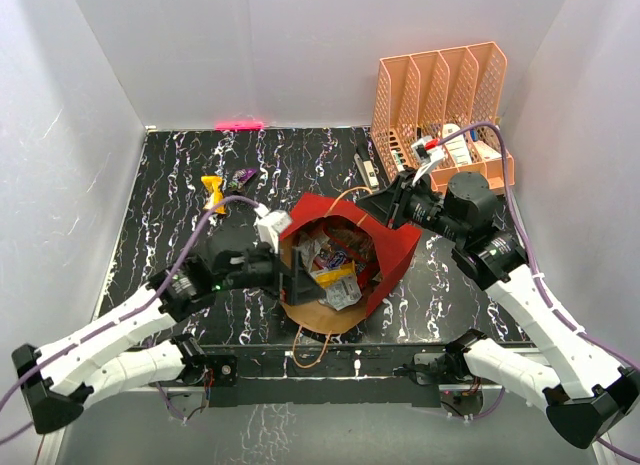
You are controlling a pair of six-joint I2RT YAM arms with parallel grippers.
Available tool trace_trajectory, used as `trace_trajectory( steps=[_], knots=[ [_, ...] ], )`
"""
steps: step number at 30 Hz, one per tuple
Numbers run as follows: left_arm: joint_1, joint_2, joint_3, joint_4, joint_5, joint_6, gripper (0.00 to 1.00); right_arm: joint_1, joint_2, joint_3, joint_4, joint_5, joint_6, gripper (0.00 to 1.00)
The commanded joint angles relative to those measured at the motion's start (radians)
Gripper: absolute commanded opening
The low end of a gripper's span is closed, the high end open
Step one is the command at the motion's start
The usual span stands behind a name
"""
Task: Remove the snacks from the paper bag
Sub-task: Take out the snack from the paper bag.
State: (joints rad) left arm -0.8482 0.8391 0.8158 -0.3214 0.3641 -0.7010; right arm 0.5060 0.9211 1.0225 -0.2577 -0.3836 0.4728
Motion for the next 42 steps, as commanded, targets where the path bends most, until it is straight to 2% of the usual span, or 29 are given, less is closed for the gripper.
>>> trace_trajectory(
  steps=[1,6,10,12,21,25,32,37,42],
  knots=[
    [-0.199,0.071,0.055,0.081,-0.211,0.034,0.96,0.002,-0.014,0.019,0.050,0.028,-0.019,0.07],
    [-0.320,0.179,0.096,0.070,-0.395,0.104,0.94,0.001,-0.021,0.038,0.022,0.037,-0.029,0.07],
    [-0.434,0.251,0.133,0.006,-0.616,0.160,0.90,0.002,-0.030,0.042,0.013,0.046,-0.036,0.07],
    [-0.464,0.268,0.133,-0.005,-0.682,0.173,0.90,0.002,-0.029,0.042,0.009,0.048,-0.040,0.07],
    [-0.580,0.331,0.093,0.036,-0.814,0.194,0.85,0.002,-0.031,0.032,0.008,0.047,-0.042,0.07],
    [-0.639,0.391,0.108,0.042,-0.880,0.218,0.74,0.002,-0.038,0.030,0.008,0.048,-0.040,0.07],
    [-0.652,0.477,0.111,0.038,-0.982,0.230,0.51,0.002,-0.051,0.027,0.000,0.051,-0.040,0.07],
    [-0.640,0.481,0.087,0.057,-1.019,0.239,0.49,0.002,-0.063,0.025,-0.004,0.055,-0.040,0.07],
    [-0.622,0.575,0.112,0.047,-1.022,0.231,0.51,0.002,-0.064,0.020,-0.003,0.049,-0.037,0.07]
  ],
)
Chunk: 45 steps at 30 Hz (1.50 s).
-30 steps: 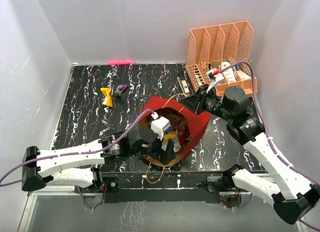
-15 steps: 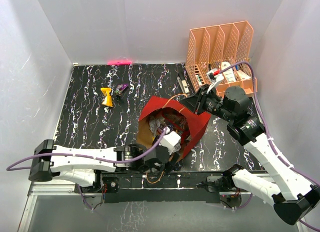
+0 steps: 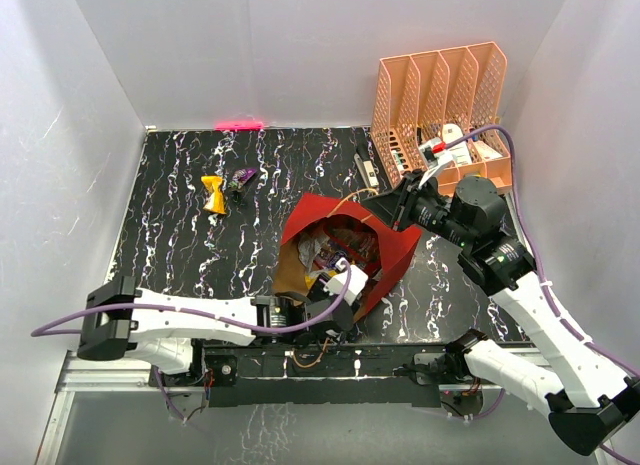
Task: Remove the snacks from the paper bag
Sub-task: Take out the snack from the paper bag.
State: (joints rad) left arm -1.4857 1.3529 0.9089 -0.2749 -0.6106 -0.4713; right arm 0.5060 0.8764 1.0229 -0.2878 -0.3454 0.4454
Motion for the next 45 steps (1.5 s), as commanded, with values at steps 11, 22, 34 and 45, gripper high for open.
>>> trace_trajectory(
  steps=[11,22,34,45],
  knots=[
    [0.090,0.181,0.000,0.109,-0.014,0.003,0.63,0.002,-0.026,0.023,0.024,0.003,-0.007,0.07],
    [0.137,0.267,0.043,0.088,-0.058,0.056,0.58,0.002,-0.027,0.020,0.018,0.004,-0.005,0.07],
    [0.139,0.185,0.062,0.009,-0.061,0.040,0.06,0.002,-0.025,0.023,0.014,0.008,-0.005,0.07],
    [0.139,0.021,0.054,-0.057,-0.006,0.012,0.00,0.002,-0.025,0.034,0.001,0.014,-0.011,0.07]
  ],
)
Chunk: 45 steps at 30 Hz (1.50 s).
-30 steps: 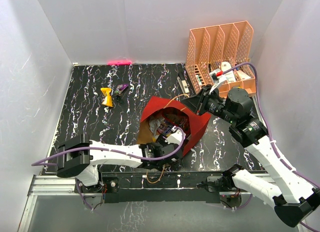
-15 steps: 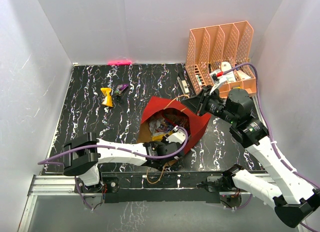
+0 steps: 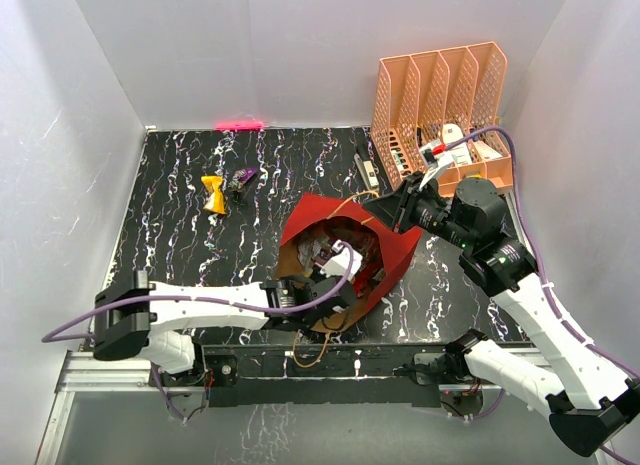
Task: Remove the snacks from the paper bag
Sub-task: Take out the snack from the paper bag, then place the snack at the center of the board.
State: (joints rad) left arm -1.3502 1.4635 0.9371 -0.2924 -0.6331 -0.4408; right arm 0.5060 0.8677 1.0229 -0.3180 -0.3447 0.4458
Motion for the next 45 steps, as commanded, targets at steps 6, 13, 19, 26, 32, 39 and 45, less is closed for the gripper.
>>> trace_trajectory(
  steps=[6,13,19,26,32,39,45],
  knots=[
    [0.003,-0.265,0.020,-0.070,0.128,-0.009,0.00,0.001,-0.008,0.037,0.032,0.015,-0.015,0.07],
    [0.003,-0.465,0.022,-0.106,0.209,0.007,0.00,0.002,-0.003,0.036,0.030,0.012,-0.018,0.07],
    [0.003,-0.547,0.092,-0.187,0.177,0.032,0.00,0.002,-0.006,0.030,0.029,0.015,-0.017,0.07],
    [0.003,-0.542,0.227,-0.345,0.017,0.062,0.00,0.002,-0.008,0.028,0.025,0.016,-0.015,0.07],
    [0.003,-0.515,0.328,-0.457,-0.184,0.042,0.00,0.002,-0.009,0.019,0.023,0.016,-0.013,0.07],
    [0.011,-0.450,0.390,-0.491,-0.345,0.063,0.00,0.001,-0.009,0.015,0.023,0.017,-0.010,0.07],
    [0.186,-0.377,0.377,-0.456,-0.263,0.115,0.00,0.002,-0.012,0.016,0.018,0.021,-0.012,0.07]
  ],
)
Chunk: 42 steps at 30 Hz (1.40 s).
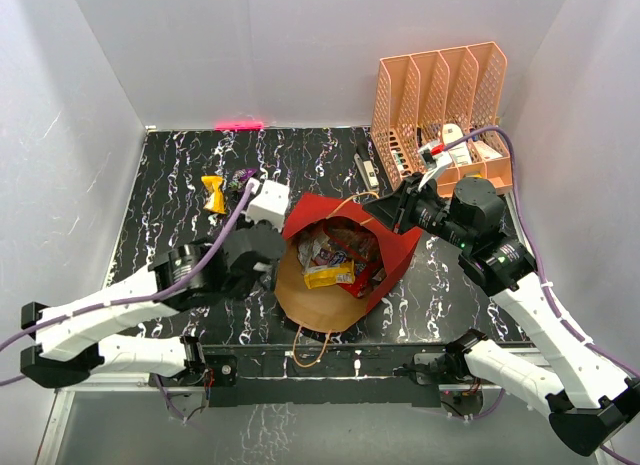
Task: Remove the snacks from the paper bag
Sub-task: Place the snack at the center of the board.
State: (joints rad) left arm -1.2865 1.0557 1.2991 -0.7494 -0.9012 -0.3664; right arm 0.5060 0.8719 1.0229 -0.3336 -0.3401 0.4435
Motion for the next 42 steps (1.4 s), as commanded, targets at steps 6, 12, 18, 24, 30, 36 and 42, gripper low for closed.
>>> trace_trajectory(
  steps=[6,12,18,24,30,36,42],
  knots=[
    [0.421,0.058,-0.011,0.105,0.163,0.083,0.00,0.002,-0.023,0.016,0.029,0.019,-0.009,0.07],
    [0.763,0.187,-0.013,0.165,0.344,0.082,0.00,0.002,-0.034,0.014,0.023,0.024,-0.007,0.07],
    [1.085,0.451,0.085,0.183,0.450,0.060,0.00,0.002,-0.035,0.010,0.021,0.023,-0.004,0.07],
    [1.158,0.733,0.249,0.168,0.257,0.129,0.00,0.001,-0.018,0.036,0.010,0.019,-0.003,0.07],
    [1.201,0.880,0.266,0.187,0.254,0.182,0.00,0.002,-0.019,0.048,-0.003,0.041,-0.010,0.07],
    [1.233,0.919,0.247,0.209,0.344,0.197,0.00,0.002,0.004,0.077,-0.019,0.036,-0.022,0.07],
    [1.257,0.981,0.269,0.171,0.412,0.172,0.00,0.002,0.019,0.072,-0.005,0.010,-0.015,0.07]
  ],
)
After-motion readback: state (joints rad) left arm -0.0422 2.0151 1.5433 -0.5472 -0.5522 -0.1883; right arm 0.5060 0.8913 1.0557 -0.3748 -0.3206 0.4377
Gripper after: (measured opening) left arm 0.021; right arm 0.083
